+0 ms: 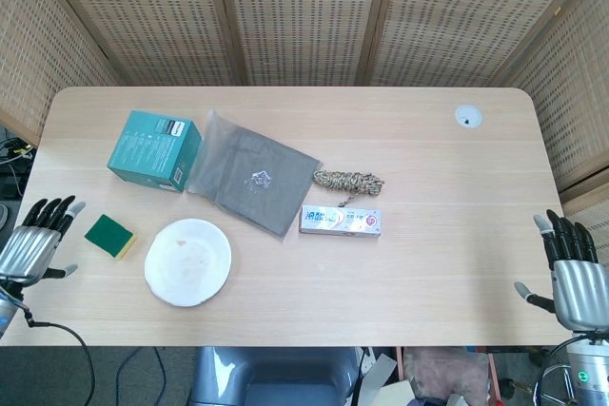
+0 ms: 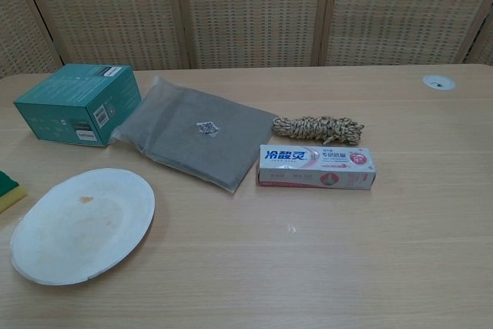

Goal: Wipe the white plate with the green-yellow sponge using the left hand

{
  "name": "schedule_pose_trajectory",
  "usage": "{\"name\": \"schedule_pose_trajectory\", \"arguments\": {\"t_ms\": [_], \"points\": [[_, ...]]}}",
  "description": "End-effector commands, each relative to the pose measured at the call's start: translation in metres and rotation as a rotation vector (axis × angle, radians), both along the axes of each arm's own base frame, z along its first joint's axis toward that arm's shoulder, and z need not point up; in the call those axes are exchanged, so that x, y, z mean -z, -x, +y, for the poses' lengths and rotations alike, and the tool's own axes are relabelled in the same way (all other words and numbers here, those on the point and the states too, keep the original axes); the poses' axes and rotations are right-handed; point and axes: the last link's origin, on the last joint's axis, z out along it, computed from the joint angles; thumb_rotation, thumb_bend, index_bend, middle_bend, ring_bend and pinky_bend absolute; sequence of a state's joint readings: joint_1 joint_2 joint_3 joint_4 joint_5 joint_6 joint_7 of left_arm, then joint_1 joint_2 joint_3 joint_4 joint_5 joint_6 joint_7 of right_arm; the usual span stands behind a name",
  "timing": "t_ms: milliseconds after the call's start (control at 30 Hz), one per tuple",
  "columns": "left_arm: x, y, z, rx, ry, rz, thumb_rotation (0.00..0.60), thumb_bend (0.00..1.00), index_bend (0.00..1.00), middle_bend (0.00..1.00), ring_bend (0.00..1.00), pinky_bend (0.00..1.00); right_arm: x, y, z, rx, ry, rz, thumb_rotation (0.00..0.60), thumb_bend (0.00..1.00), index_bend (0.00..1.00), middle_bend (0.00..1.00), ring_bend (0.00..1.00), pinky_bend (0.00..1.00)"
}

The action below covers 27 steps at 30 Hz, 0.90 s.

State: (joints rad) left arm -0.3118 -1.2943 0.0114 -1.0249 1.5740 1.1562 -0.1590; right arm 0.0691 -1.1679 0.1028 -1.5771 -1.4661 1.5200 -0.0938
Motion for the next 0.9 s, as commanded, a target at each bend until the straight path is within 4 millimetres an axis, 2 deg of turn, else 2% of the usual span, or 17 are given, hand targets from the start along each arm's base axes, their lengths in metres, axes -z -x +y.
{"name": "schedule_pose_trajectory", "arguments": {"t_ms": [33,200,533,733,900], "points": [[0.024,0.006,0.022,0.008,0.105,0.024,0.600,0.00,0.04,0.00,0.00,0.00,0.001,0.001,-0.002,0.006,-0.001,0.004,0.600,0.00,0.00,0.00,0.00,0.00],[0.036,0.015,0.033,-0.016,0.162,0.075,0.600,0.00,0.07,0.00,0.00,0.00,0.005,0.002,-0.005,0.014,-0.005,0.016,0.600,0.00,0.00,0.00,0.00,0.00],[0.059,0.019,0.042,-0.096,0.167,-0.004,0.600,0.00,0.13,0.00,0.00,0.00,0.009,0.003,-0.008,0.022,-0.017,0.022,0.600,0.00,0.00,0.00,0.00,0.00],[0.070,0.014,0.048,-0.091,0.158,-0.015,0.600,0.00,0.26,0.12,0.00,0.04,0.009,0.003,-0.009,0.025,-0.018,0.015,0.600,0.00,0.00,0.00,0.00,0.00],[0.073,0.012,0.055,-0.099,0.141,-0.015,0.600,0.00,0.30,0.17,0.01,0.07,0.008,0.004,-0.009,0.025,-0.019,0.007,0.600,0.00,0.00,0.00,0.00,0.00]]}}
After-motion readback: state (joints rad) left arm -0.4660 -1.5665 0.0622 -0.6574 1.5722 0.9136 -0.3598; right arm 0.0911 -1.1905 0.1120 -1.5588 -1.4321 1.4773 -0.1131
